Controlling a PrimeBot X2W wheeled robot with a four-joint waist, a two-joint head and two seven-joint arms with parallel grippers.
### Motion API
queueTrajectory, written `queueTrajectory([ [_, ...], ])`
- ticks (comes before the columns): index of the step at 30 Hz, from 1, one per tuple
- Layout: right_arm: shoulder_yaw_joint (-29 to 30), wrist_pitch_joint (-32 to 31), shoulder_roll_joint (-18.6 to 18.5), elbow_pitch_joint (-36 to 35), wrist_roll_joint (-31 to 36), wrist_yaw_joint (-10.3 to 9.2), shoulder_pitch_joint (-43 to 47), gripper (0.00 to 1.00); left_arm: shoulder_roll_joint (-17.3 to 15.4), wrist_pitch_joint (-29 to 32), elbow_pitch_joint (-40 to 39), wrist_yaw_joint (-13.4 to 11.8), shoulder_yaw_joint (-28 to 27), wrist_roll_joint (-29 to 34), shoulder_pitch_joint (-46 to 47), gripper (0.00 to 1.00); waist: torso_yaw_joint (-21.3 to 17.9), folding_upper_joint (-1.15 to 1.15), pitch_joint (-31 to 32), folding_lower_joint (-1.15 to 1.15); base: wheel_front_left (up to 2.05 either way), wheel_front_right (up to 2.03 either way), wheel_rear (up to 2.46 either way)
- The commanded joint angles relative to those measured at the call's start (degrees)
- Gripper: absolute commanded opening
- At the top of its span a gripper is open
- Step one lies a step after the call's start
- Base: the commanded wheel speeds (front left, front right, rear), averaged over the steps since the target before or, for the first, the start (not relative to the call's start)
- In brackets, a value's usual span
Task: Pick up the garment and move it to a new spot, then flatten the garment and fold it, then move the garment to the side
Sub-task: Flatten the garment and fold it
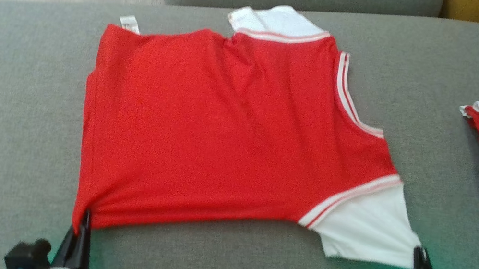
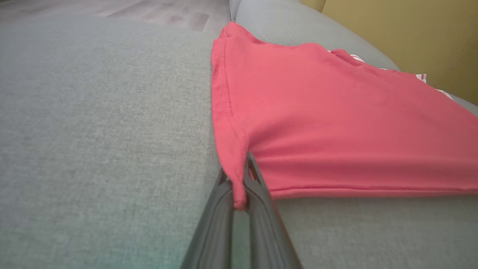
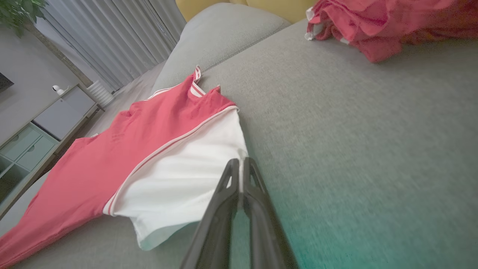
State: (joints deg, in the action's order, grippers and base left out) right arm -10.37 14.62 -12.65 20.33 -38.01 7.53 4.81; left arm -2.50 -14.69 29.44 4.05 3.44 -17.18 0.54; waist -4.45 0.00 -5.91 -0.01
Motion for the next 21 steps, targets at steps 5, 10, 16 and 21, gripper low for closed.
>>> queueTrajectory([
  [5,-0.3,-0.2,-1.4,-4.9,-1.3,-0.04,3.0,0.0,-0.4,-0.3,-2.0,-0.3,-0.6,-1.0,-2.0,0.0,0.1,0.0,2.0,0.01,0.0,0.0,0.0],
  [10,1.1,-1.3,-0.5,-8.2,-1.5,-0.04,0.6,0.0,-0.4,-0.3,-4.0,0.1,1.2,0.1,-0.7,0.0,1.1,0.0,2.1,0.01,0.0,0.0,0.0],
  [16,1.1,-4.6,0.9,-6.1,-0.6,-0.04,-8.2,0.0,-0.4,-0.3,-3.4,0.4,4.1,0.1,5.0,0.0,2.9,0.0,1.1,0.01,0.0,0.0,0.0],
  [21,0.3,-5.7,1.2,-2.0,0.9,-0.04,-16.5,0.0,-0.4,-0.3,-0.7,0.1,6.1,-2.7,10.4,0.0,4.2,0.0,-0.7,0.01,0.0,0.0,0.0],
])
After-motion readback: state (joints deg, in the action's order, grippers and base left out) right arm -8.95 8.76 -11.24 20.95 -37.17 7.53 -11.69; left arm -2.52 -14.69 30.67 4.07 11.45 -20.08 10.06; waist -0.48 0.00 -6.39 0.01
